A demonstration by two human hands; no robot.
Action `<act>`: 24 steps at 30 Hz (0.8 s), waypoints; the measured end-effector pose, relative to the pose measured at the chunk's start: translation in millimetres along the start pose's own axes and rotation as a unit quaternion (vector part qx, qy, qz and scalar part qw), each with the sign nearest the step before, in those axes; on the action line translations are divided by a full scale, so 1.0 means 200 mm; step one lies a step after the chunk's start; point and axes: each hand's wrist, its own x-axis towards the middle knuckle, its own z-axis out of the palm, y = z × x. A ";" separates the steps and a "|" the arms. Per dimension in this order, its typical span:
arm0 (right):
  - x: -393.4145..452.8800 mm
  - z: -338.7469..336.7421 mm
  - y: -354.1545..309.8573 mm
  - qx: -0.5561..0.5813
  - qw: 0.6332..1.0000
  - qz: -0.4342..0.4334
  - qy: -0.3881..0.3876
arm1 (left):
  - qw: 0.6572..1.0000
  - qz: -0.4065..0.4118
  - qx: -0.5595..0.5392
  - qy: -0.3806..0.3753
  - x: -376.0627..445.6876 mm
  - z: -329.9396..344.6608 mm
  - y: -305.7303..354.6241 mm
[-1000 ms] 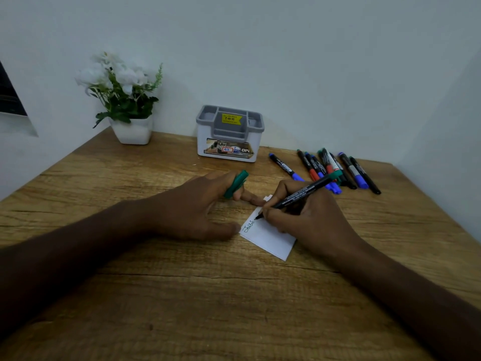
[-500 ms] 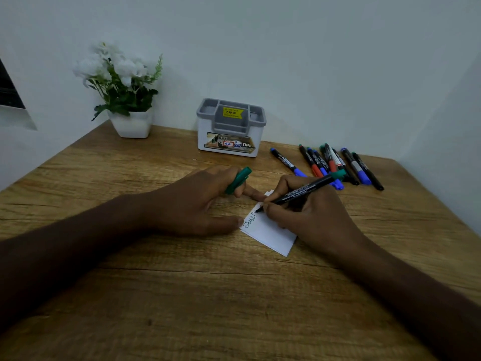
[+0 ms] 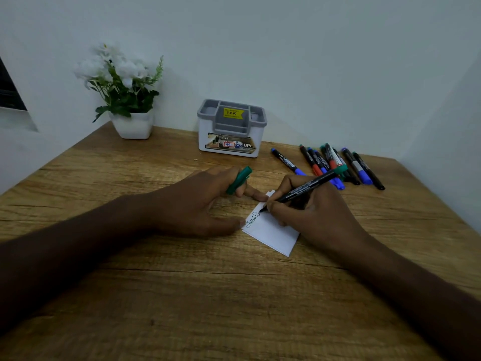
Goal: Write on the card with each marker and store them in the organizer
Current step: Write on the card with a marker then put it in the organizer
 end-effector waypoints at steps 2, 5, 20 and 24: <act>0.00 0.00 0.00 0.001 1.000 0.003 -0.002 | 1.000 -0.002 0.000 -0.002 0.00 0.00 -0.01; 0.00 0.00 0.00 -0.002 1.000 0.006 0.001 | 1.000 -0.006 0.002 -0.005 0.00 0.00 -0.01; 0.01 0.00 0.00 0.012 0.999 0.027 0.014 | 1.000 -0.018 0.006 -0.007 0.00 0.00 0.00; 0.01 -0.01 0.00 0.011 0.999 0.028 0.013 | 1.000 -0.010 0.001 -0.004 0.00 0.00 0.00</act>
